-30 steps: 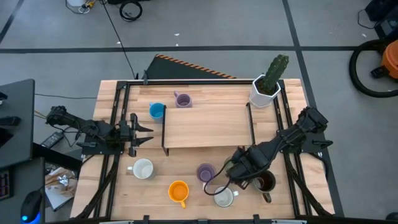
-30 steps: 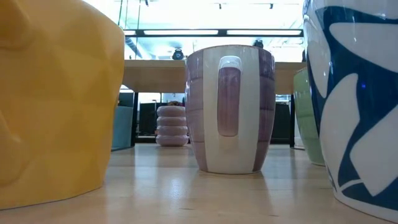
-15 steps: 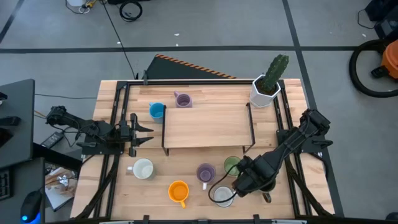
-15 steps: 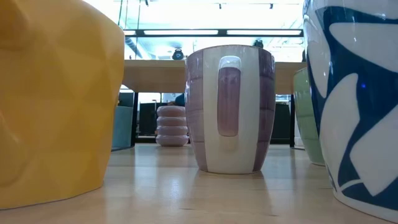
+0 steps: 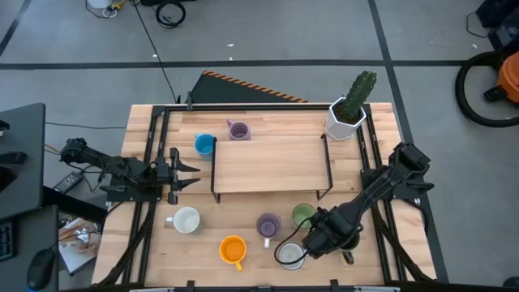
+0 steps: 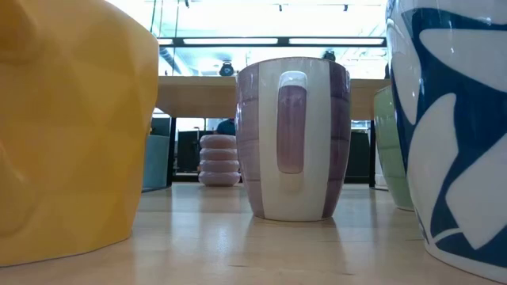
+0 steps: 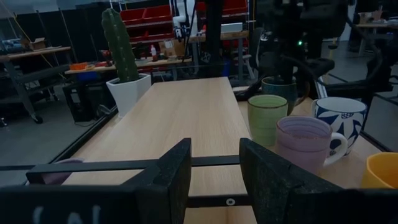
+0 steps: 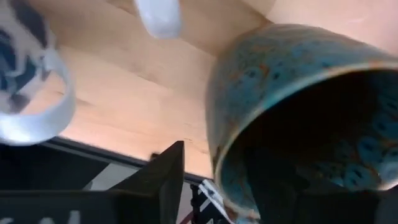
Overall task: Place coffee mugs
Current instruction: Put the blue patterned mug on the shelf
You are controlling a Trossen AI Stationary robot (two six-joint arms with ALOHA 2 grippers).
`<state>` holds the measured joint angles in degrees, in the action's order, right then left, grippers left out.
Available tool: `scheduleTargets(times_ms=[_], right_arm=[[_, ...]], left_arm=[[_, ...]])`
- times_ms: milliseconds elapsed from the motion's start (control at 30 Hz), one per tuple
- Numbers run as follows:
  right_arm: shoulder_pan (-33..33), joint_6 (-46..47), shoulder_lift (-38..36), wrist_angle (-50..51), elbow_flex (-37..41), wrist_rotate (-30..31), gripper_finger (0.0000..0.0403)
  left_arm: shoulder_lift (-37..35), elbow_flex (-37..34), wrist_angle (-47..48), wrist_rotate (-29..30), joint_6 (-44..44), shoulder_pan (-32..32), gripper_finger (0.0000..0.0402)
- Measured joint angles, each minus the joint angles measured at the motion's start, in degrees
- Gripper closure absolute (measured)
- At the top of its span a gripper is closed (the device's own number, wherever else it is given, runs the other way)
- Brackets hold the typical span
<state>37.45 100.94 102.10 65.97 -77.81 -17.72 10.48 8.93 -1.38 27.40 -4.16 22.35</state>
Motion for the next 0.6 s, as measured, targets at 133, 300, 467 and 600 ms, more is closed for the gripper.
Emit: scheduleTargets(times_ms=[133,300,467,600], right_arm=[[0.0,-0.3,0.0,-1.0,1.6,-1.0,0.0278],[0.0,-1.0,0.0,-1.4,1.7,-1.0,0.0335],[0.0,-3.0,0.0,-1.0,1.7,-1.0,0.0362],[0.0,-4.5,-0.1,0.0,1.7,-1.5,0.0362]], left_arm=[[0.0,0.0,0.0,0.0,0.0,0.0,0.0260],[0.0,0.0,0.0,0.0,0.0,0.0,0.0260],[0.0,0.0,0.0,0.0,-0.2,0.0,0.0260],[0.0,0.0,0.0,0.0,-0.2,0.0,0.0260]])
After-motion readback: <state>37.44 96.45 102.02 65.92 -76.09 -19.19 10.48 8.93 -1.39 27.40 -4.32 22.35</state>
